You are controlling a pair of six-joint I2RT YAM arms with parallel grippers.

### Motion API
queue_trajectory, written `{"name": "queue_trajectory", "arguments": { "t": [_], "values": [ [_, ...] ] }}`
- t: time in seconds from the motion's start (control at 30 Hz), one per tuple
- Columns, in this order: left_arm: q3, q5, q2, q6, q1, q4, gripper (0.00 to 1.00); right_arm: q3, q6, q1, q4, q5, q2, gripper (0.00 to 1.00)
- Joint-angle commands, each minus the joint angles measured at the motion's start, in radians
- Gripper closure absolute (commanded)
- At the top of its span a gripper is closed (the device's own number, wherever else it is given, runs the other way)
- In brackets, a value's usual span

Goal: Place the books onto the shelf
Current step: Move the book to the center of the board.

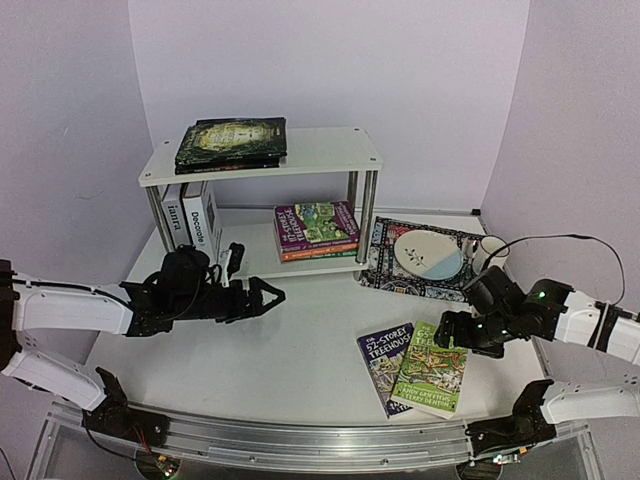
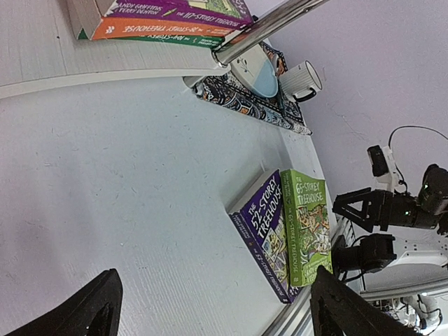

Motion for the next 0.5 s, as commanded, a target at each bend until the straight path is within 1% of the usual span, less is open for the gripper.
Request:
{"name": "queue_trajectory", "arguments": {
  "t": [0.0,0.07,0.13,0.3,0.47],
  "values": [
    [0.04,-0.02,0.011,0.007,-0.023,0.028,0.06,-0.038,0.151,0.0,-0.101,-0.102,-0.04,0.02],
    [0.036,-0.033,0.011,-0.001,-0.03,0.029,0.06,-0.059,0.138,0.0,-0.087,-0.109,-0.05,0.02],
    [0.029,-0.042,0.009,-0.008,-0.034,0.031,0.06,-0.086,0.114,0.0,-0.035,-0.14,-0.051,0.02],
    [-0.004,-0.082,-0.033,-0.016,-0.037,0.029,0.06,-0.134,0.066,0.0,0.084,-0.235,0.029,0.02],
    [-0.03,-0.112,-0.072,-0.024,-0.036,0.029,0.06,-0.198,0.049,0.001,0.281,-0.358,0.086,0.02]
  ]
}}
